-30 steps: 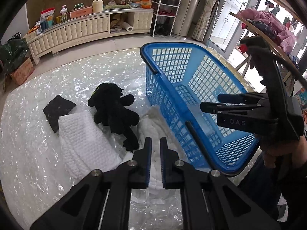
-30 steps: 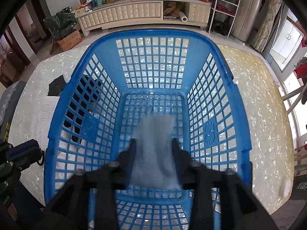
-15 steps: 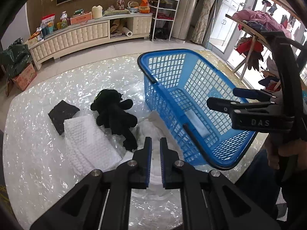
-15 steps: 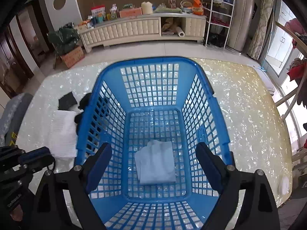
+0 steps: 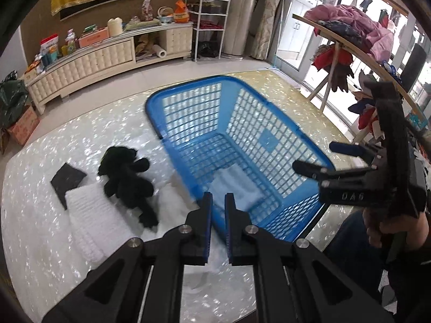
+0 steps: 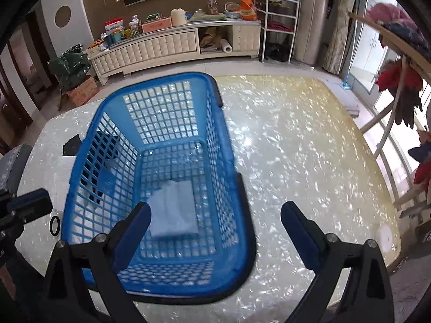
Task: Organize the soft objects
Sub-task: 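Withdraw the right gripper from the basket toward the white towels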
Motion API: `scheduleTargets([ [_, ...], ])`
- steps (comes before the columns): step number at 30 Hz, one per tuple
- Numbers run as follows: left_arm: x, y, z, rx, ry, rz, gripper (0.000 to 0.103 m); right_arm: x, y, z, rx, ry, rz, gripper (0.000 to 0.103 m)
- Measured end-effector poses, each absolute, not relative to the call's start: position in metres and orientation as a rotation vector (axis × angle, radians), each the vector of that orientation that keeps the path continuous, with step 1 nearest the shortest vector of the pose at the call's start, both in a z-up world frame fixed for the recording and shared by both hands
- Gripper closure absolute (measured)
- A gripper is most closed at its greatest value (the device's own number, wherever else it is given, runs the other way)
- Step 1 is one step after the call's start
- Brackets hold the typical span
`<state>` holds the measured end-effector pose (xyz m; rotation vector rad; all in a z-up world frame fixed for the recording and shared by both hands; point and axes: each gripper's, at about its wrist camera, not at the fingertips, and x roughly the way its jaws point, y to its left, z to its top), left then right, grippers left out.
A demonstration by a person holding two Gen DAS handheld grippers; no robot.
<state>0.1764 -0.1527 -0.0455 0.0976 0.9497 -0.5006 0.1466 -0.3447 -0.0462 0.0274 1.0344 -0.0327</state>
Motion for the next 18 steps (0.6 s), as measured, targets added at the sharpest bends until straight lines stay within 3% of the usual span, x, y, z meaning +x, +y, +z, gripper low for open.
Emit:
scheduleTargets([
  [2, 0.182, -0.159, -0.047, 0.090, 0.956, -0.510, 0.070, 0.144, -0.351, -0.049, 0.029, 1.043, -0.037, 0.006],
  [3, 0.185, -0.163, -0.048, 0.085, 0.958, -0.511, 0.065, 0.143, -0.354, -0.051, 0.040, 1.047, -0.034, 0.006],
  [6, 0.191, -0.170, -0.051, 0.091, 0.960, -0.519, 0.060, 0.140, -0.360, -0.054, 0.058, 1.052, -0.026, 0.006],
  [8, 0.194, -0.173, -0.054, 0.099, 0.966, -0.516, 0.048, 0.138, -0.361, -0.057, 0.065, 1.058, -0.020, 0.006],
  [13, 0.197, -0.184, -0.060, 0.151, 0.961, -0.532, 0.034, 0.135, -0.359, -0.062, 0.067, 1.084, 0.005, 0.006],
  [18, 0.196, -0.190, -0.062, 0.180, 0.949, -0.530, 0.028, 0.132, -0.353, -0.064, 0.071, 1.095, 0.026, 0.006],
])
